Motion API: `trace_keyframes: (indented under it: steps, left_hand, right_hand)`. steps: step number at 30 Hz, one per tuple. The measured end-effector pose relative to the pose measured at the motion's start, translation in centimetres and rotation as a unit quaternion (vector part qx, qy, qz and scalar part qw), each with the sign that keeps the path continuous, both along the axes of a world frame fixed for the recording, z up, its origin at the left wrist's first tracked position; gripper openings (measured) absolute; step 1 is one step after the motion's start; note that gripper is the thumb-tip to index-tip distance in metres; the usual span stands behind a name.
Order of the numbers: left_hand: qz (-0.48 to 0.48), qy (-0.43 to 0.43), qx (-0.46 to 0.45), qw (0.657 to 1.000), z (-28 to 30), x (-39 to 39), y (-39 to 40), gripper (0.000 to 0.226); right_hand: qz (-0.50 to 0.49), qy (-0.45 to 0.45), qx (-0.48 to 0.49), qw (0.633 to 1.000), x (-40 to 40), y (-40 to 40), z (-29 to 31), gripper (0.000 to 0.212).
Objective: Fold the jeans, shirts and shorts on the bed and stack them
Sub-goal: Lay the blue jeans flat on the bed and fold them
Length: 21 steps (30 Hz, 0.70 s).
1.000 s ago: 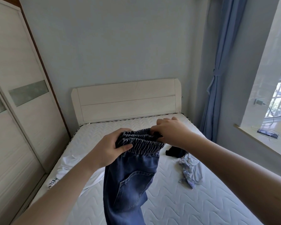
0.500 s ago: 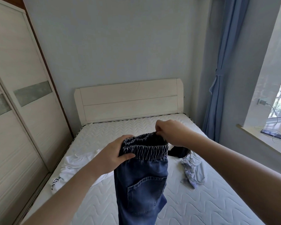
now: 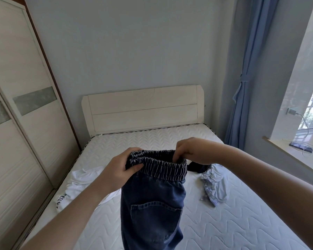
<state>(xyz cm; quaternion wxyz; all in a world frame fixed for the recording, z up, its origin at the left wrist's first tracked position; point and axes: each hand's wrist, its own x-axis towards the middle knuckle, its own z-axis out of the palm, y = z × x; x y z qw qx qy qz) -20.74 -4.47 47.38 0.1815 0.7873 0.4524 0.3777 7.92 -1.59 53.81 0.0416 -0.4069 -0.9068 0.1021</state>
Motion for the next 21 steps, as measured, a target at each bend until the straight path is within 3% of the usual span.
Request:
trace_keyframes:
  steps: [11, 16, 21]
  left_hand:
    - [0.017, 0.001, 0.013, 1.000, -1.0, 0.5, 0.4, 0.031]
    - [-0.001, -0.001, 0.011, 1.000, -1.4, 1.1, 0.5, 0.031]
    - [-0.013, -0.003, 0.009, 1.000, -1.6, 1.2, 0.7, 0.032]
  right_hand:
    - [0.042, -0.031, -0.036, 0.998, 0.0, 0.4, -1.2, 0.025]
    - [0.034, -0.135, 0.048, 0.989, -0.5, 0.0, -2.0, 0.018]
    - [0.017, -0.161, 0.112, 0.980, -0.6, -0.6, -2.3, 0.022]
